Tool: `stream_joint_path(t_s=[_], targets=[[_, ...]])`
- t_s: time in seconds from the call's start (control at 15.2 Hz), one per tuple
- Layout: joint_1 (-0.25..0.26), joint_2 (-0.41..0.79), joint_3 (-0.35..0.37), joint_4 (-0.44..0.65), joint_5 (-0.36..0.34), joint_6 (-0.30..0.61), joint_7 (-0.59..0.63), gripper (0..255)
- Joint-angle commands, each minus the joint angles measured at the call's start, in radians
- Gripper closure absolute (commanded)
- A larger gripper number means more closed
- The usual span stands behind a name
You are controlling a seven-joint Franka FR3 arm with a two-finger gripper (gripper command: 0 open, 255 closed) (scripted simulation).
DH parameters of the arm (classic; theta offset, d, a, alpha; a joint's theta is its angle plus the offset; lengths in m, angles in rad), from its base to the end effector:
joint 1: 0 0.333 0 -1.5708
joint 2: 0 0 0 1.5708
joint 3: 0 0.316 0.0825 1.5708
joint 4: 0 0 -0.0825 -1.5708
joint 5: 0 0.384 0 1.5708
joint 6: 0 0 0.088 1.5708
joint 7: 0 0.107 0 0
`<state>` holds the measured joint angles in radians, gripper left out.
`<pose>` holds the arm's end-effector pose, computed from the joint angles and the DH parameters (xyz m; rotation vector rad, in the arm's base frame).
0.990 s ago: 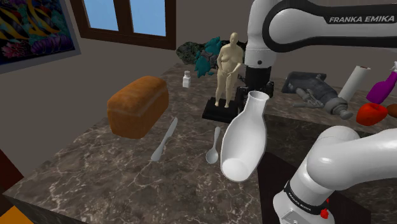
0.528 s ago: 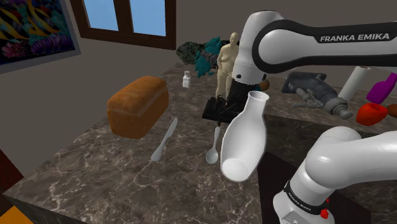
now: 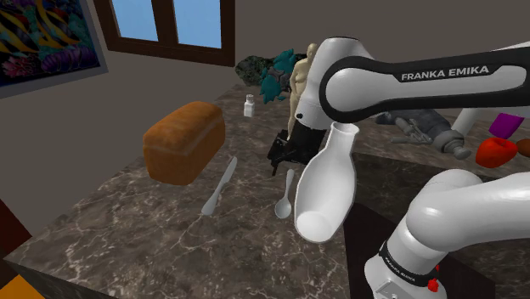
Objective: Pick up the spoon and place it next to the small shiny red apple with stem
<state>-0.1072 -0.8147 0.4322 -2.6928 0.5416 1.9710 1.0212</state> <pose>0.3041 0.1353 0.4507 -2.5713 1.4241 0.0761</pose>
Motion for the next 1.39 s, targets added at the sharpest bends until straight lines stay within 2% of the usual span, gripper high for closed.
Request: stream_joint_path(t_s=[0.0,0.2,0.59,0.66,1.06,1.19,1.25,1.32], targets=[[0.004,0.01,0.013,-0.017,0.012,0.028,0.0,0],[0.0,0.019,0.03,-0.03,0.027,0.05,-0.006,0],[-0.051,0.0,0.072,-0.025,0.063,0.029,-0.037,0],[-0.052,0.007,0.076,-0.019,0.064,0.03,-0.033,255],[-0.045,-0.003,0.08,-0.042,0.073,0.043,-0.037,255],[-0.043,-0.034,0.059,-0.059,0.064,0.022,-0.045,255],[-0.078,-0.01,0.095,-0.023,0.082,0.016,-0.052,255],[-0.09,-0.019,0.097,-0.012,0.083,-0.003,-0.055,255]])
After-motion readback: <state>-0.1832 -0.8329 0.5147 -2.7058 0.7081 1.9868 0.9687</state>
